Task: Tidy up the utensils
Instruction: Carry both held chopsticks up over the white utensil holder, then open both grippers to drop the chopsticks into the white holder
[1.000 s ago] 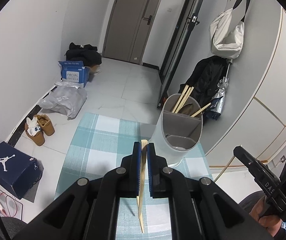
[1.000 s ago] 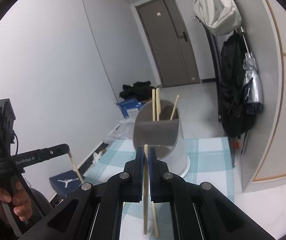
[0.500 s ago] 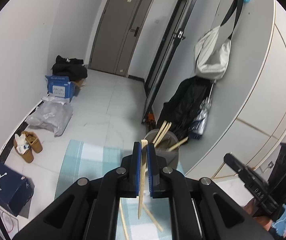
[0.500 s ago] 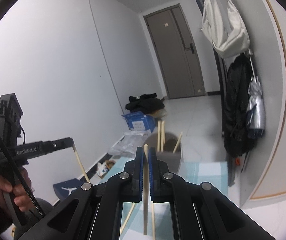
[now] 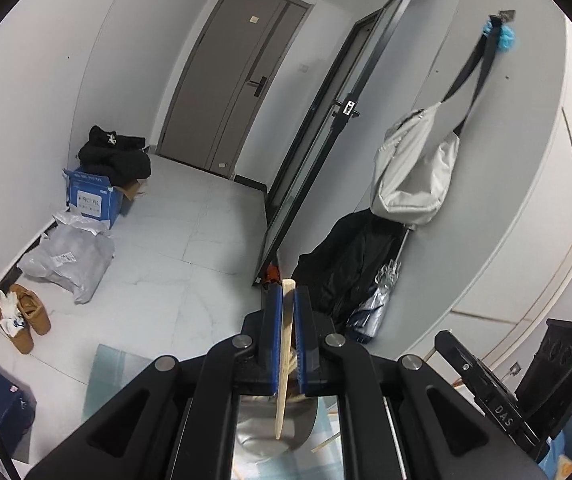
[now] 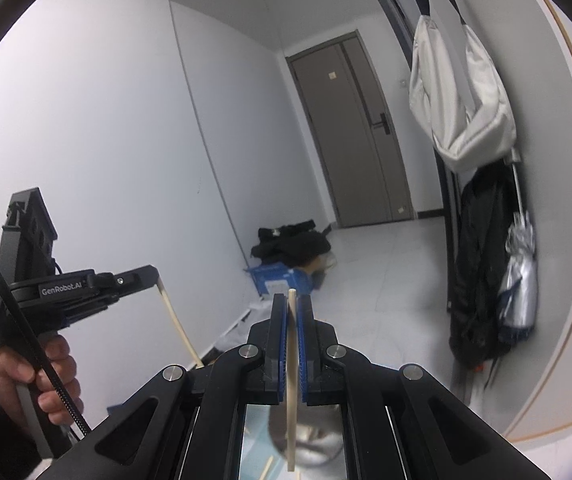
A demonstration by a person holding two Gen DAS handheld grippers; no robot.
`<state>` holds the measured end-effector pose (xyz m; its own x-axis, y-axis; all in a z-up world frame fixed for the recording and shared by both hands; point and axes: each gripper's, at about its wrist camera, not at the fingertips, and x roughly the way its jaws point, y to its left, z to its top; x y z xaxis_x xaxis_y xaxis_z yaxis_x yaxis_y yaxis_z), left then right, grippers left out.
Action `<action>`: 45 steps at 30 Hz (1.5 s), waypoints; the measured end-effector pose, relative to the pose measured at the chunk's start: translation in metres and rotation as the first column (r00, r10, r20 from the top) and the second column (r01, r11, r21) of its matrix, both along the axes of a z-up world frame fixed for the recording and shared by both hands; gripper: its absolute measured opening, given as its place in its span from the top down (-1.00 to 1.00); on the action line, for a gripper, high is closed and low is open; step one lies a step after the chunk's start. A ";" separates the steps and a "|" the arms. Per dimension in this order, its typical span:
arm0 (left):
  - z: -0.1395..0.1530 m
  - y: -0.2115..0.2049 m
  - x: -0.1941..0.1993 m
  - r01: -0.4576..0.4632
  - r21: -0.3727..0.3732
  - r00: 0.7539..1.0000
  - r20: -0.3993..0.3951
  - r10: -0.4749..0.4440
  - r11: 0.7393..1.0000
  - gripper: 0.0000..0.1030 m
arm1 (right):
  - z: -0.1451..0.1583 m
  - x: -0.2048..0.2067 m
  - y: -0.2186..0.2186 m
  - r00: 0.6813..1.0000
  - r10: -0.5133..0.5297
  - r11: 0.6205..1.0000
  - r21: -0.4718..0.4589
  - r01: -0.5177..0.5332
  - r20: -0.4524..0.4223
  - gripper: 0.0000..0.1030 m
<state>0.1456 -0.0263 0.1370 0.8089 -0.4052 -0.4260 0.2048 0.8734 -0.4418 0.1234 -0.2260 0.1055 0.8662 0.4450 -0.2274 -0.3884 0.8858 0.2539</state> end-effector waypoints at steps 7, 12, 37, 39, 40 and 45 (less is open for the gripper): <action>-0.001 -0.009 0.026 0.009 0.044 1.000 0.014 -0.010 0.999 0.95 | 0.014 0.037 0.000 1.000 -0.022 1.000 -0.003 0.022 0.016 0.92; -0.006 -0.015 0.040 0.013 0.103 1.000 0.020 -0.015 0.995 0.95 | 0.011 0.063 0.004 0.999 -0.031 0.999 -0.014 0.031 0.010 0.92; -0.048 -0.043 0.043 0.157 0.291 0.987 -0.063 -0.145 0.944 0.95 | -0.052 0.081 0.025 0.995 0.033 0.996 -0.083 -0.041 -0.092 0.92; -0.053 -0.045 0.042 0.161 0.292 0.987 -0.073 -0.146 0.943 0.95 | -0.057 0.079 0.029 0.994 0.039 0.994 -0.098 -0.049 -0.097 0.92; -0.056 -0.046 0.042 0.172 0.289 0.985 -0.083 -0.154 0.942 0.95 | -0.060 0.078 0.030 0.993 0.045 0.993 -0.104 -0.056 -0.106 0.92; -0.070 -0.048 0.039 0.196 0.284 0.978 -0.128 -0.165 0.938 0.95 | -0.076 0.073 0.031 0.987 0.054 0.992 -0.102 -0.070 -0.154 0.92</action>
<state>0.1842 -0.0748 0.0674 0.6807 -0.3849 -0.6233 0.3393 0.9197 -0.1975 0.1963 -0.1954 0.0293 0.7901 0.4627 -0.4020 -0.4077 0.8865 0.2190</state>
